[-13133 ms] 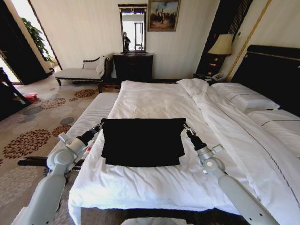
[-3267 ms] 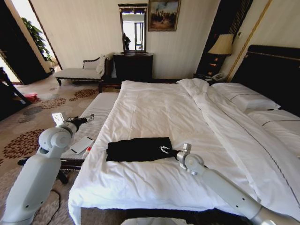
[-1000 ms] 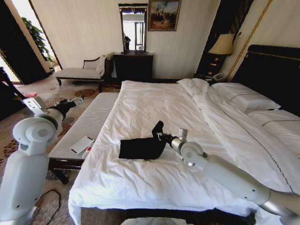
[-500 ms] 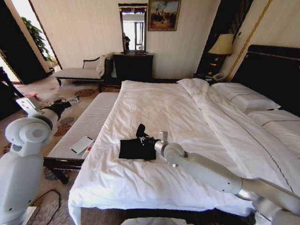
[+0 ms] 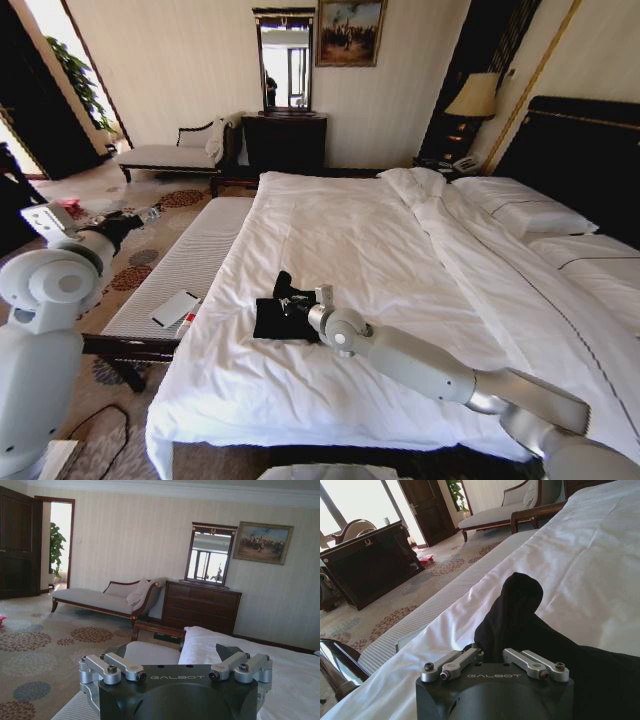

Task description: Fold the clothes on the bed.

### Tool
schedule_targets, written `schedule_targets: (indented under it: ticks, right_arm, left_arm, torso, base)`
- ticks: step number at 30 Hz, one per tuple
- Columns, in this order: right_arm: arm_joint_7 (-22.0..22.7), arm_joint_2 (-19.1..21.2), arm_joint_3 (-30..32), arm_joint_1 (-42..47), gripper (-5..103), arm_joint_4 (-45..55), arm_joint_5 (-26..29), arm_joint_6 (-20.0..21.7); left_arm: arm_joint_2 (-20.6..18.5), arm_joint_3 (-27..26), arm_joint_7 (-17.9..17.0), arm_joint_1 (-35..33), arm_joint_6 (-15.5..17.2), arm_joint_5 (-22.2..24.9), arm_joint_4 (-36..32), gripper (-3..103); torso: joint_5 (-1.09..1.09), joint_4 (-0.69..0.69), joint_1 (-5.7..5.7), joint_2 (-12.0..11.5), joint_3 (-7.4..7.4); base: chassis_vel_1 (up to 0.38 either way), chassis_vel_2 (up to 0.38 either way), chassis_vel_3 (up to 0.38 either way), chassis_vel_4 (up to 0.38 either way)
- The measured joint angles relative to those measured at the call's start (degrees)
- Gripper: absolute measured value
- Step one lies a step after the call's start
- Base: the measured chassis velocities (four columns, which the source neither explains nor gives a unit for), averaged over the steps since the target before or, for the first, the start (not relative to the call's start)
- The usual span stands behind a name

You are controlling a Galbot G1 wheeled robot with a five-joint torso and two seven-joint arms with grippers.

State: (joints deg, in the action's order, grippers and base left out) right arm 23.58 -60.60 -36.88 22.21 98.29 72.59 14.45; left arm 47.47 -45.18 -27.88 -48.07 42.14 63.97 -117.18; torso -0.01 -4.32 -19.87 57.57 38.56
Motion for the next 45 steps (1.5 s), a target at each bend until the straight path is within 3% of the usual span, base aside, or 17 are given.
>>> schedule_targets:
  ticks: [6, 8, 13, 15, 19, 22, 25, 27, 29, 34, 36, 39, 40, 41, 45]
  right_arm:
    - [-0.4, -2.9, -0.3, 1.9, 2, -1.7, -1.1, -0.6]
    - [-0.7, -3.1, -0.4, 2.1, 6, -1.8, -1.2, -1.0]
    - [-5.2, -5.5, -0.4, 2.0, 28, -2.6, -1.0, -4.2]
    - [-6.0, -6.3, -0.4, 1.9, 28, -2.9, -1.0, -4.6]
    - [-6.9, -9.1, -1.3, 1.6, 49, -4.3, -1.1, -4.9]
    - [-7.1, -9.7, -1.6, 1.7, 54, -4.9, -1.4, -4.9]
    - [-7.2, -9.9, -1.6, 2.1, 71, -5.2, -1.9, -5.0]
    - [-7.3, -9.9, -1.5, 2.1, 71, -5.2, -2.0, -5.1]
    - [-7.5, -9.3, -0.8, 2.1, 82, -4.6, -2.0, -5.7]
    - [-7.7, -4.9, 4.4, 1.7, 99, -2.0, -0.7, -7.3]
    - [-7.6, -3.4, 5.9, 1.8, 99, -1.7, -0.7, -7.6]
    - [-7.4, 4.3, 13.1, 3.9, 100, -0.3, -1.5, -9.5]
    - [-7.4, 4.3, 13.1, 3.9, 100, -0.3, -1.5, -9.5]
    - [-7.6, 6.9, 16.3, 5.4, 100, 0.2, -2.3, -10.0]
    - [-7.7, 13.9, 27.6, 12.1, 100, 1.6, -7.9, -12.4]
  left_arm:
    - [-0.1, 0.1, 0.0, -0.1, 0.0, 0.0, -0.1, 100]
    - [-0.1, 0.1, 0.0, -0.2, 0.0, -0.1, -0.1, 100]
    - [0.0, -0.4, 0.0, -0.9, 0.0, -0.1, -0.3, 100]
    - [0.0, -0.5, 0.0, -1.0, 0.0, -0.1, -0.4, 100]
    - [-0.2, -0.9, -0.1, -1.4, 0.0, -0.1, -0.5, 100]
    - [-0.4, -1.2, -0.1, -1.6, 0.0, -0.1, -0.6, 100]
    - [-0.4, -1.2, -0.1, -2.0, 0.0, -0.1, -0.7, 100]
    - [-0.3, -1.2, -0.1, -2.1, 0.0, -0.1, -0.7, 100]
    - [-0.3, -1.2, -0.1, -2.2, 0.0, -0.1, -0.7, 100]
    - [0.2, -0.8, -0.9, -2.5, 0.0, 1.9, 0.5, 100]
    - [0.3, -0.7, -1.4, -2.8, 0.0, 2.8, 0.8, 100]
    - [0.5, -0.4, -2.5, -7.5, 0.0, 4.9, 1.0, 100]
    - [0.5, -0.4, -2.5, -7.5, 0.0, 4.9, 1.0, 100]
    - [0.5, -0.7, -2.2, -9.5, 0.0, 4.9, 0.5, 100]
    - [2.0, -2.5, 2.2, -19.4, -4.2, -2.2, -2.9, 100]
  torso:
    - [0.01, 0.01, 0.0, 0.0, 0.0]
    - [0.0, 0.01, 0.0, 0.0, 0.0]
    - [0.0, 0.0, 0.0, 0.0, 0.0]
    - [0.01, 0.0, 0.0, 0.0, 0.0]
    - [0.0, 0.03, 0.0, 0.0, 0.0]
    - [0.0, 0.02, 0.0, 0.0, -0.01]
    - [0.01, 0.0, 0.0, 0.0, 0.0]
    - [0.01, -0.01, 0.0, 0.0, 0.0]
    - [0.01, 0.01, 0.0, 0.0, 0.0]
    - [0.03, 0.02, 0.01, 0.0, -0.01]
    - [0.03, 0.02, 0.0, 0.0, -0.01]
    - [0.02, -0.03, -0.01, 0.0, 0.0]
    - [0.02, -0.03, -0.01, 0.0, 0.0]
    - [0.03, -0.02, -0.01, 0.0, 0.0]
    - [0.04, 0.0, 0.01, 0.0, -0.01]
  base:
    - [0.0, 0.0, 0.0, 0.0]
    - [0.0, 0.0, 0.0, 0.0]
    - [0.0, 0.0, 0.0, 0.0]
    - [0.0, 0.0, 0.0, 0.0]
    - [0.0, 0.0, 0.0, 0.0]
    - [0.0, 0.0, 0.0, 0.0]
    - [0.0, 0.0, 0.0, 0.0]
    - [0.0, 0.0, 0.0, 0.0]
    - [0.0, 0.0, 0.0, 0.0]
    - [0.0, 0.0, 0.0, 0.0]
    - [0.0, 0.0, 0.0, 0.0]
    - [0.0, 0.0, 0.0, 0.0]
    - [0.0, 0.0, 0.0, 0.0]
    - [0.0, 0.0, 0.0, 0.0]
    - [0.0, 0.0, 0.0, 0.0]
